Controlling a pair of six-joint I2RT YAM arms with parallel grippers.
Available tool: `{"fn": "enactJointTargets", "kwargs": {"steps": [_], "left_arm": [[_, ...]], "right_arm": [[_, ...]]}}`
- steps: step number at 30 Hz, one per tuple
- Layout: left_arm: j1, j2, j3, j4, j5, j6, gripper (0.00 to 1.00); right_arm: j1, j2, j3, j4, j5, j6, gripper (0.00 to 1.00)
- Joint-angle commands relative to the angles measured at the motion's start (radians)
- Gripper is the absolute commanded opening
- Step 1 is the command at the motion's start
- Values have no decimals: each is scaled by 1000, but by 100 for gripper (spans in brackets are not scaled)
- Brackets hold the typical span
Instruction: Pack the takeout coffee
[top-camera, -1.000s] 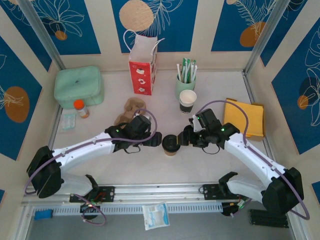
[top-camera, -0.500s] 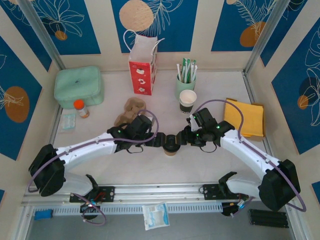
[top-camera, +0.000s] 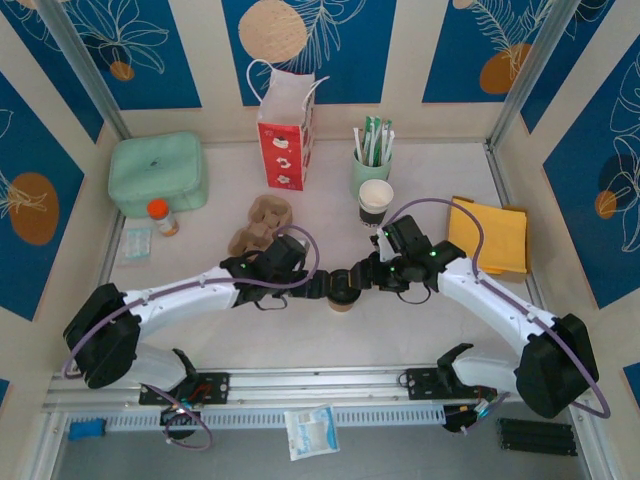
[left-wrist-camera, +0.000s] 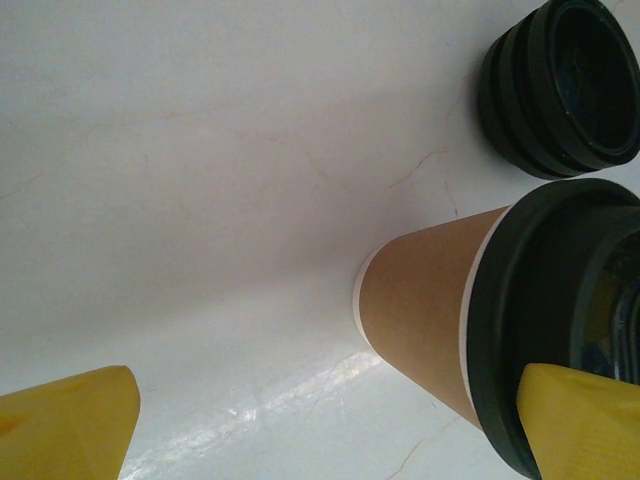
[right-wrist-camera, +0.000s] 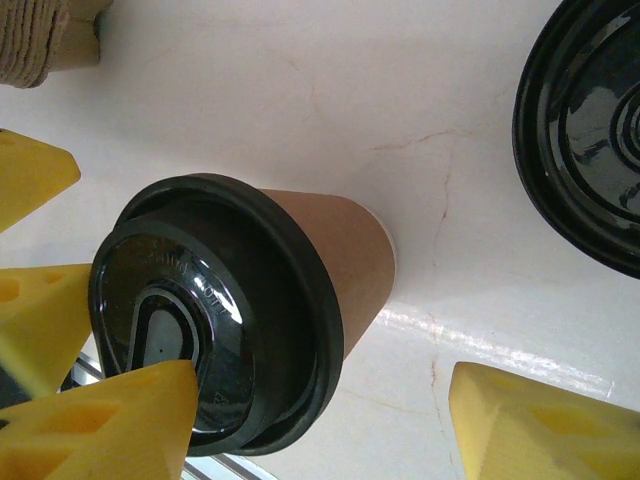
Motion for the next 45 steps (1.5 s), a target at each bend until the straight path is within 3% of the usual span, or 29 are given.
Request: {"fn": "enactJointTargets", "kwargs": {"steps": [1,22,36,45], "left_arm": [[11,13,-13,19,11,-13,96],[11,57,-132,63,14,-57,95],[11,22,-37,-12,-3,-28,95],[10,9,4,-18,10,-27,96]], "right_arm": [[9,14,-8,21,-10,-6,67],[29,26,-120,84,9,56,64],[27,-5,62,17,-66,31,67],[6,-102,4,-18,-41,77,65]]}}
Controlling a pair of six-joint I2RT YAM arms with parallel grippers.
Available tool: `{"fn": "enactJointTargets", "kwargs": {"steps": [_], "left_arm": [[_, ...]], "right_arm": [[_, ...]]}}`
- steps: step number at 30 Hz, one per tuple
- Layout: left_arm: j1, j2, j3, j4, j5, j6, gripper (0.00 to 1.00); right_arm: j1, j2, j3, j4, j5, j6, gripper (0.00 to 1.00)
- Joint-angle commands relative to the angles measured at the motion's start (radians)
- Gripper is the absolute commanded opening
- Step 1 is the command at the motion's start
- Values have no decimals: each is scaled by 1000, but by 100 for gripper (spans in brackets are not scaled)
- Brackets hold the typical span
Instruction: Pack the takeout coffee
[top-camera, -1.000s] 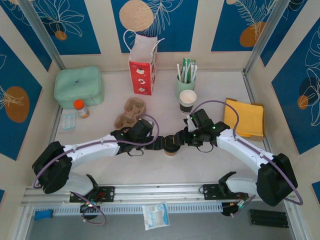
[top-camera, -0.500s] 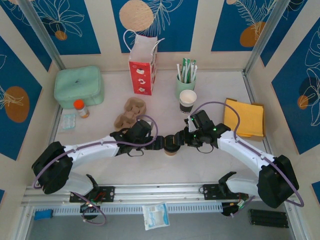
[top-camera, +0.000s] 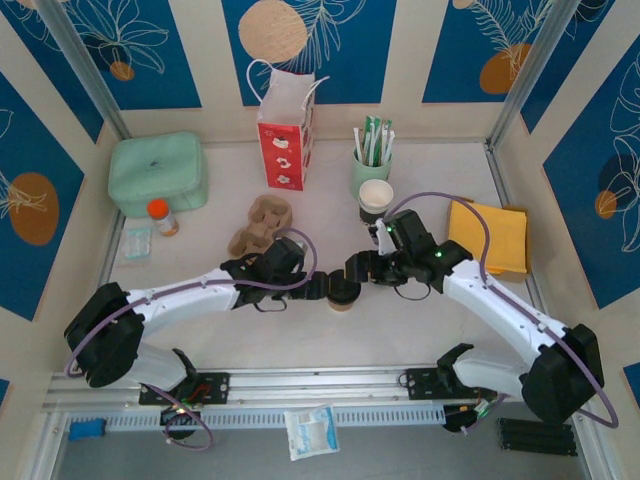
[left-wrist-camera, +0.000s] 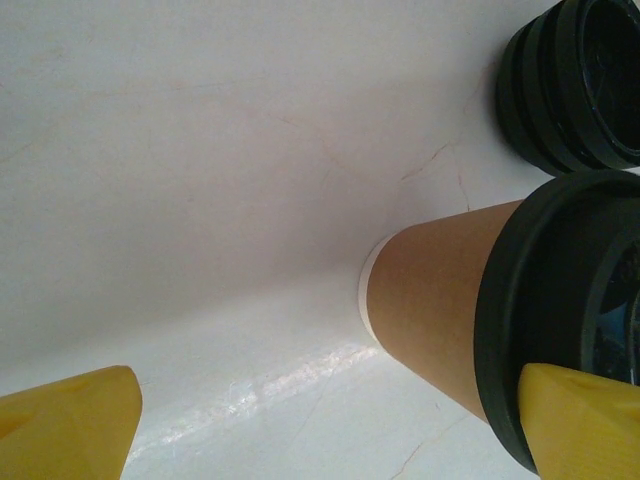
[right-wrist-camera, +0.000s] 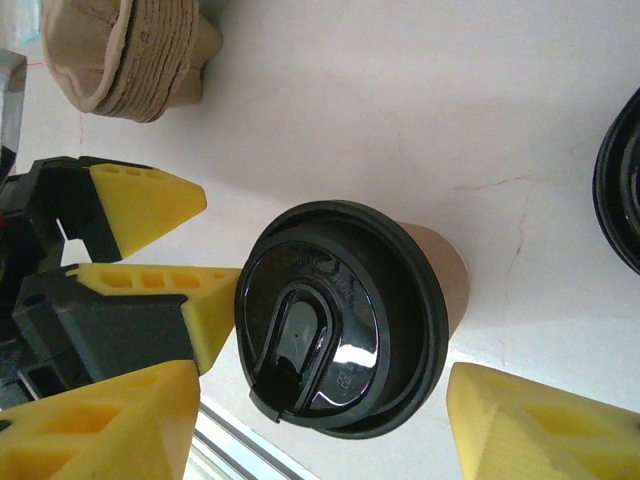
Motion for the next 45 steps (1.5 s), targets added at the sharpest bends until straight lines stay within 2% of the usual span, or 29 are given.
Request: {"fn": "enactJointTargets", "kwargs": {"steps": [1,9,18,33,45], "left_arm": [[4,2,39,-47,-8,15,96],[4,-16,64,-52,9,12,97],[4,-22,96,-78,-14,26,97],[7,70,221,-129,-25,111,98],[24,122,234,-147,-30,149,98]], "right_arm": [[-9,-49,-47,-51,2,35,64],[-12,-143,-161,-40,0,110,48],[-3,-153,-228,30,-28,167,38],[1,-118,-236,96,-34,189,37],[-2,-33,-226,142,-29,169,34]]}}
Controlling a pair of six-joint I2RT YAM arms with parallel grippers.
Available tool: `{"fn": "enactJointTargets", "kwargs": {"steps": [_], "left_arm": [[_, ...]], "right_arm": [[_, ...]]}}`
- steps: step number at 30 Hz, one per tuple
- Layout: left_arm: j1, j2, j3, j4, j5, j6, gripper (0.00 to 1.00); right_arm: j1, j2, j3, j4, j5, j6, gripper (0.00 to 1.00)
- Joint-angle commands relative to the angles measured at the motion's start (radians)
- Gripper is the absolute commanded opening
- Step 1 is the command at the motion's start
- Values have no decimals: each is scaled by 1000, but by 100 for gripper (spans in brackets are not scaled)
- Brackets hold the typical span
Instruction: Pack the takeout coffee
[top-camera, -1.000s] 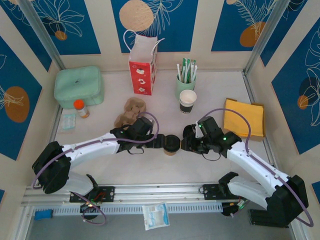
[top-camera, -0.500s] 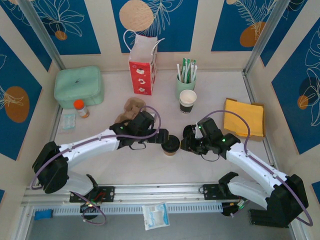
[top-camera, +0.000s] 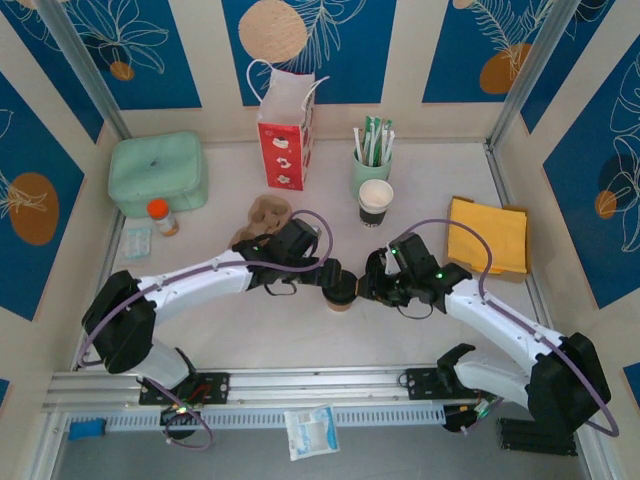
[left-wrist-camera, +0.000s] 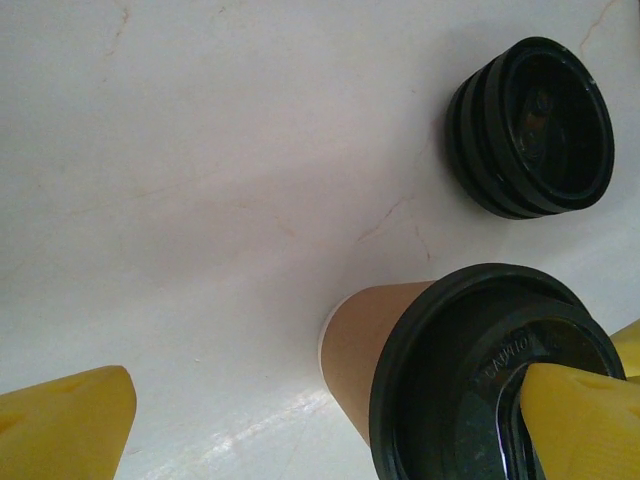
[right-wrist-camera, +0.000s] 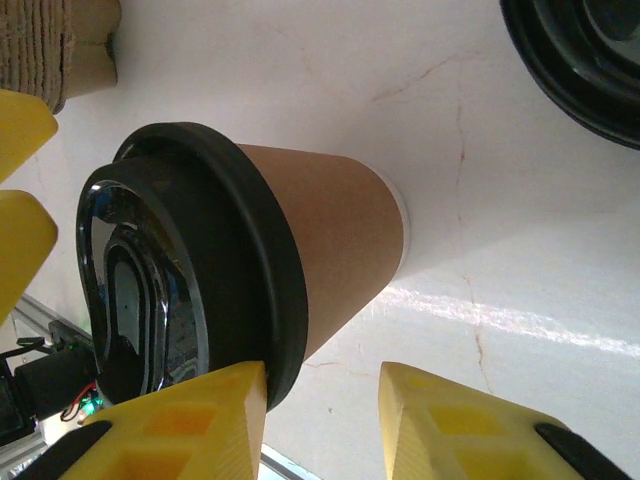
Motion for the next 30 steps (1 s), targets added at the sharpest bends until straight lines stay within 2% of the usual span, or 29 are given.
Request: {"fn": "enactJointTargets", "kwargs": {"steps": [1,15,19,24,30], "left_arm": [[16,11,13,-26,-14,27,99],[24,-66,-114,-3,-19,-15,99],[25,-88,-154,26,-14,-45,99],[24,-100,-194,66,-6,-78,99],[23,-111,-200,71,-11,-82,99]], "right_arm": [[0,31,5,8,-10,-13,33],[-39,204,128,-6,-2,-119,32],[-27,263,146,3,1,-136,30],[22,318,90,56,21,-106,29],[28,322,122,31,28,-114,29]]}}
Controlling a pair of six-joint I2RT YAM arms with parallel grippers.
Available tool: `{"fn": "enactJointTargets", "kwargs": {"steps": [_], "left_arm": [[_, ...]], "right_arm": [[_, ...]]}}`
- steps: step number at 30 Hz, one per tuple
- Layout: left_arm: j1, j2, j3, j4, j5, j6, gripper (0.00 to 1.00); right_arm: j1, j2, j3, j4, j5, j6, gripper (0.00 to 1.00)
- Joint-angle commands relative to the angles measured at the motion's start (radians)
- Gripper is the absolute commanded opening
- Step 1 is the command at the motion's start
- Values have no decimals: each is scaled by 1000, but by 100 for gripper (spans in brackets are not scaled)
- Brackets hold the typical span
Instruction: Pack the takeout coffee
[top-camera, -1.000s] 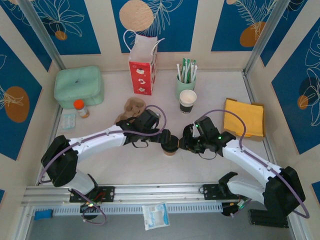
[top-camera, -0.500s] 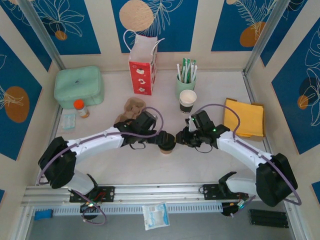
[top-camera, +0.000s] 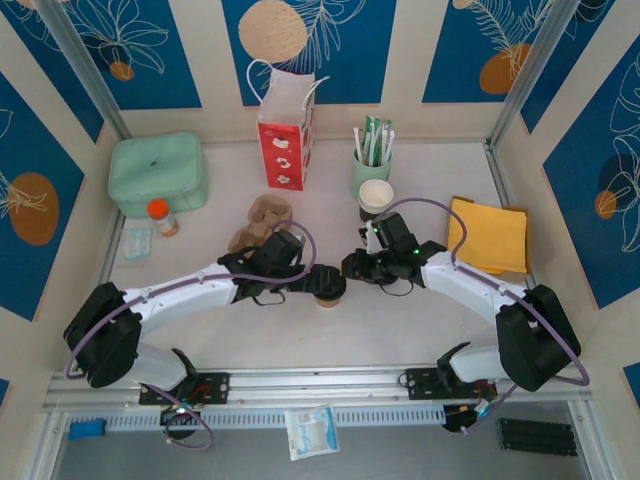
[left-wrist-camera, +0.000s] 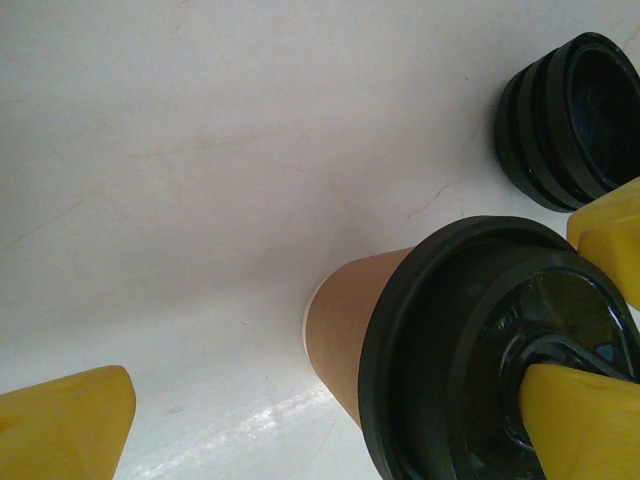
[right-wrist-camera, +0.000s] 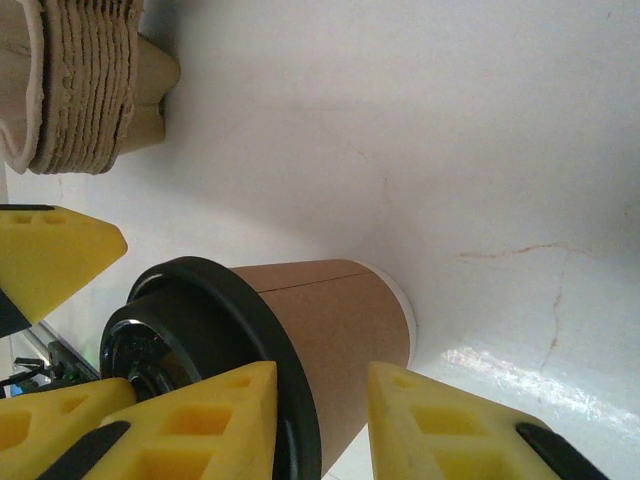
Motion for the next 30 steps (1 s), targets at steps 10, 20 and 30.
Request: {"fn": "enactJointTargets", "kwargs": {"steps": [10,20,30], "left_arm": [[4,-2,-22,-25,-12,-6,99],[5,-1,-15,-21,-9,-7,99],[4,1,-11,-25,-12,-4,99]], "right_arm": [[-9,-33,153,-227,0,-38,39],[5,-176,39,-240,-9,25,42],[80,-186,-42,-190,13,85,41]]}}
